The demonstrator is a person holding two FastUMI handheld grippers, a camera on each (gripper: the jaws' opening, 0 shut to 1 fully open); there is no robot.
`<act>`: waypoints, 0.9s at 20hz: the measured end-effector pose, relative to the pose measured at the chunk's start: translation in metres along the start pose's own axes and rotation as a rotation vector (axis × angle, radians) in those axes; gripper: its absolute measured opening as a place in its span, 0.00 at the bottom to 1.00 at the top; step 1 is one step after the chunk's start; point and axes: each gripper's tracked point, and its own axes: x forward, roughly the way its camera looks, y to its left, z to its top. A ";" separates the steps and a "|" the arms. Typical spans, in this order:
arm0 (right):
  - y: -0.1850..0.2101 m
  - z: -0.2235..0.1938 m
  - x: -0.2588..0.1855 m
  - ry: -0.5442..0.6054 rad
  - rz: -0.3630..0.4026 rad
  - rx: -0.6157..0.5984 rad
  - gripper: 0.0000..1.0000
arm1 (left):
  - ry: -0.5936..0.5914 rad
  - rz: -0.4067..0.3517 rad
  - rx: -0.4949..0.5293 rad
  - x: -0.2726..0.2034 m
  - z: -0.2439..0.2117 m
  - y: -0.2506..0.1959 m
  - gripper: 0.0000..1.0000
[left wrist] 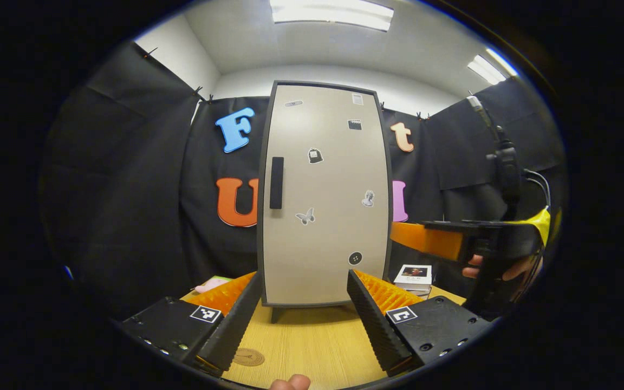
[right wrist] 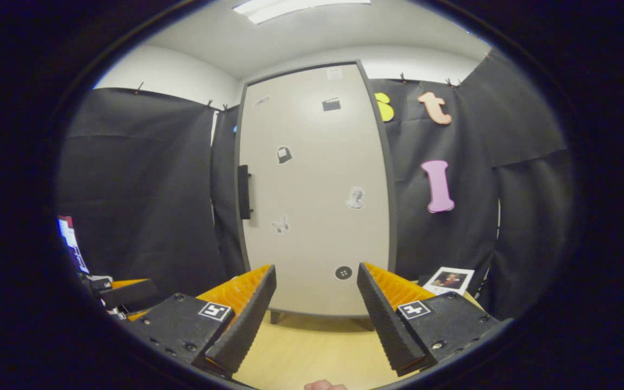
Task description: Open the cabinet door with the right hand, grasp the bottle in the cabinet with the left hand and place it on the coaster, then close the cabinet door with the right hand.
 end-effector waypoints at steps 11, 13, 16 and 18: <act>0.109 0.079 0.135 -0.050 0.202 -0.099 0.97 | 0.032 0.114 0.047 -0.022 -0.006 0.036 0.95; 0.125 0.081 0.157 -0.040 0.209 -0.114 0.97 | 0.033 0.132 0.044 -0.027 -0.006 0.044 0.95; 0.141 0.079 0.188 -0.018 0.198 -0.140 0.94 | 0.031 0.160 0.051 -0.034 -0.005 0.055 0.95; 0.148 0.078 0.203 -0.006 0.187 -0.140 0.97 | 0.028 0.180 0.049 -0.036 -0.004 0.063 0.95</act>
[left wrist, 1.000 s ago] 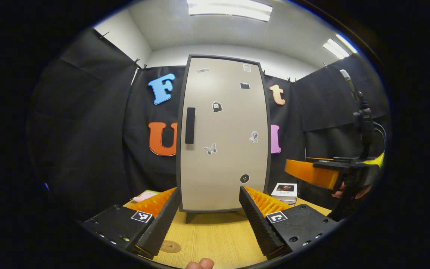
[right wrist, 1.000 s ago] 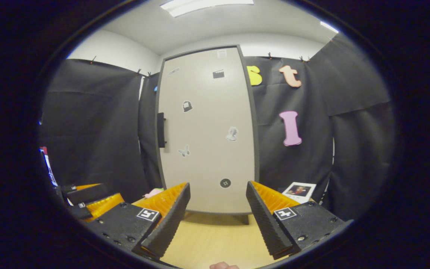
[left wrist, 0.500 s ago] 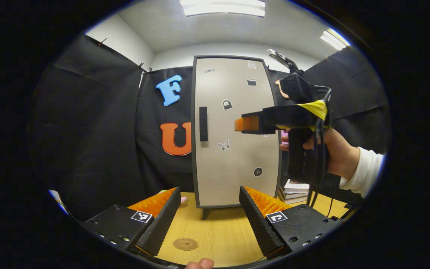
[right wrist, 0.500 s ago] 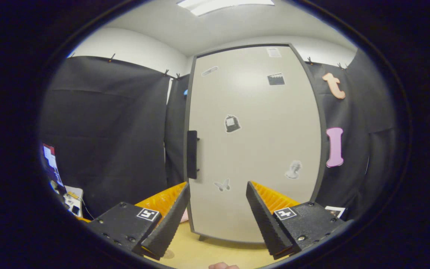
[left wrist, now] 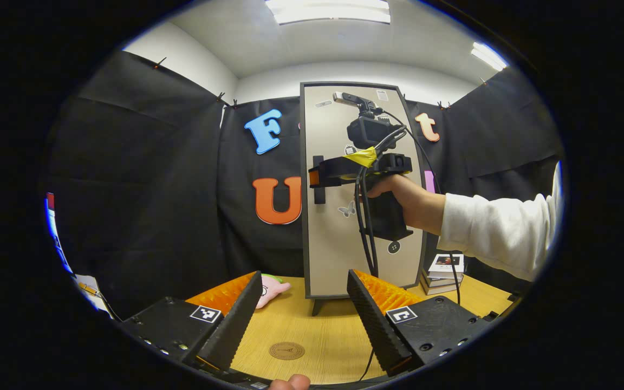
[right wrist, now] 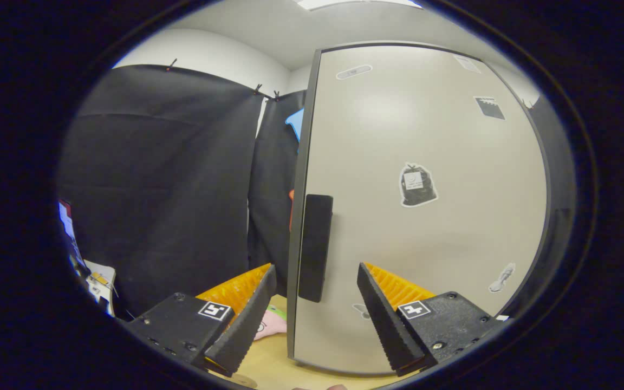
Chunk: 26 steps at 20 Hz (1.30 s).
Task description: Open the cabinet door with the right hand, grasp the bottle in the cabinet with the left hand and place it on the coaster, then close the cabinet door with the right hand.
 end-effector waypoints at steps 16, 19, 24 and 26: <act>0.003 0.000 0.048 0.014 -0.085 0.047 0.62 | 0.010 0.045 -0.033 0.009 -0.004 0.030 0.95; -0.002 -0.001 0.048 0.018 -0.101 0.084 0.35 | 0.008 0.047 -0.040 0.008 -0.005 0.033 0.95; -0.003 -0.001 0.048 0.024 -0.089 0.077 0.20 | 0.011 0.041 -0.042 0.009 -0.006 0.034 0.95; -0.004 0.000 0.048 -0.026 -0.095 0.012 0.20 | 0.009 0.034 -0.043 0.007 -0.002 0.033 0.95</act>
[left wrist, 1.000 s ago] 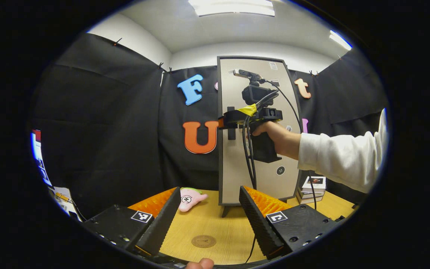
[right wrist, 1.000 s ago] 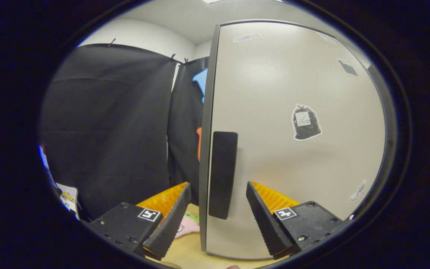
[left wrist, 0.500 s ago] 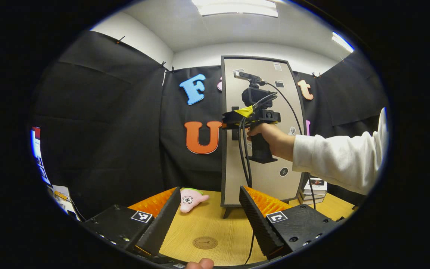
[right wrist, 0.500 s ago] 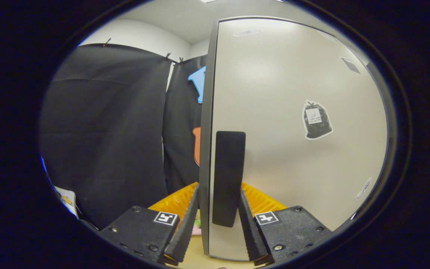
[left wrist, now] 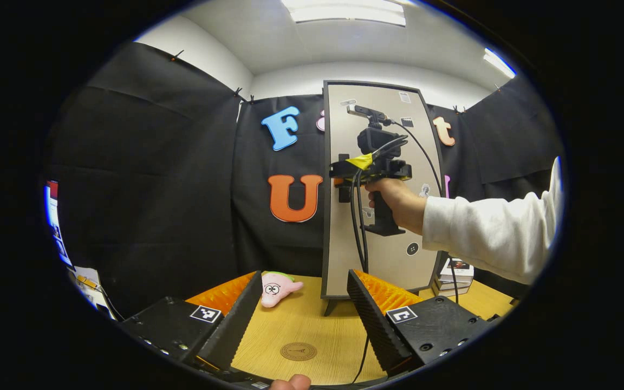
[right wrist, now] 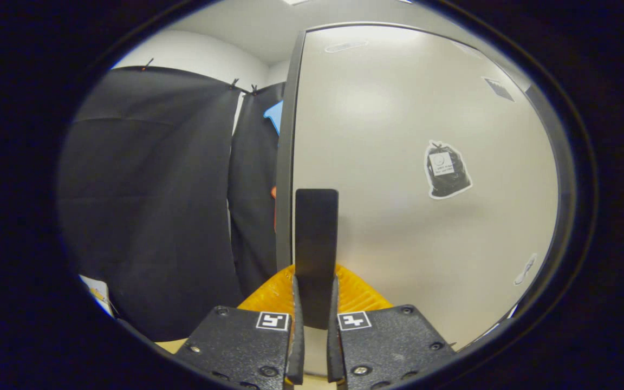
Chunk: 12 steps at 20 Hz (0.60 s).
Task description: Open the cabinet door with the right hand, grasp the bottle in the cabinet with the left hand and place it on the coaster, then close the cabinet door with the right hand.
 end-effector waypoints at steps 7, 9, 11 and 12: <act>0.007 -0.001 -0.021 0.062 0.048 0.055 0.19 | -0.013 0.005 -0.009 -0.003 0.001 0.005 0.95; 0.012 0.002 -0.038 0.057 0.076 0.062 0.19 | -0.018 0.003 -0.013 -0.004 0.001 0.009 0.95; 0.013 0.004 -0.055 0.040 0.105 0.049 0.19 | -0.018 -0.004 -0.019 -0.006 0.001 0.008 0.95; 0.011 0.004 -0.063 0.025 0.120 0.056 0.18 | -0.017 -0.008 -0.022 -0.007 0.000 0.006 0.95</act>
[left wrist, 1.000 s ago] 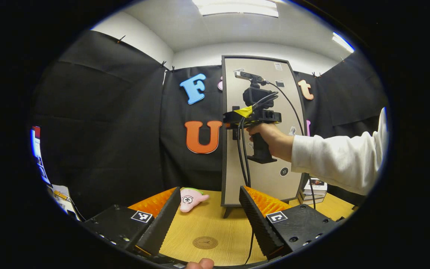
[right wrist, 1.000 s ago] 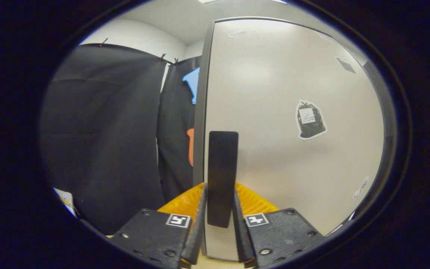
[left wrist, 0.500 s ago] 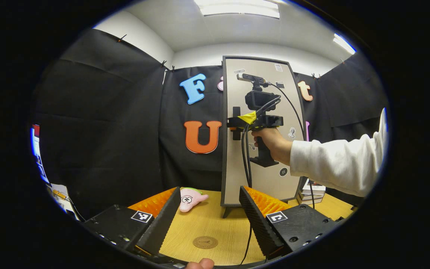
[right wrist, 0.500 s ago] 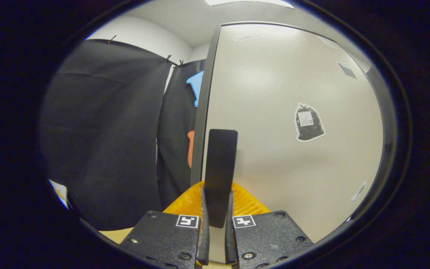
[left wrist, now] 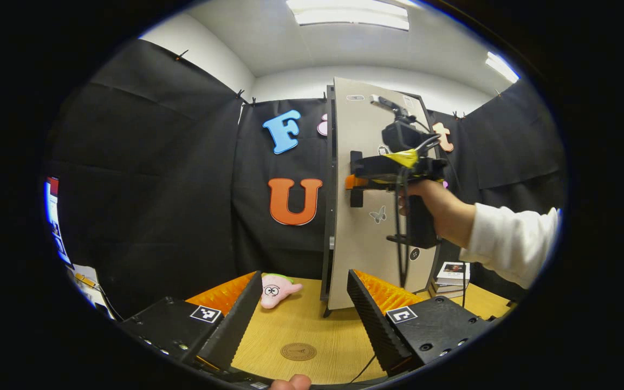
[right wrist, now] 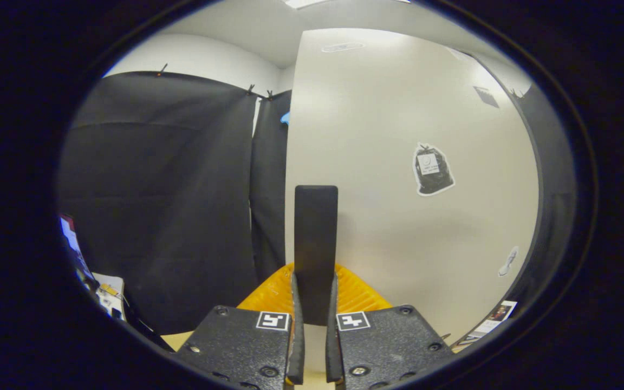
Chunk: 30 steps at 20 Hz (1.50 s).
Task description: Open the cabinet door with the right hand, grasp the bottle in the cabinet with the left hand and place it on the coaster, then close the cabinet door with the right hand.
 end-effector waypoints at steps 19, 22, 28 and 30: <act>-0.053 -0.001 -0.084 -0.019 -0.116 -0.027 0.18 | 0.006 -0.210 0.015 0.001 -0.003 -0.084 0.95; -0.079 -0.001 -0.096 -0.018 -0.221 -0.022 0.17 | 0.019 -0.235 0.009 0.004 -0.008 -0.098 0.95; -0.118 0.001 -0.113 -0.033 -0.407 0.004 0.06 | 0.020 -0.270 -0.001 0.001 -0.008 -0.121 0.95; -0.125 0.001 -0.115 -0.038 -0.437 0.021 0.04 | 0.018 -0.271 0.003 0.000 -0.008 -0.123 0.95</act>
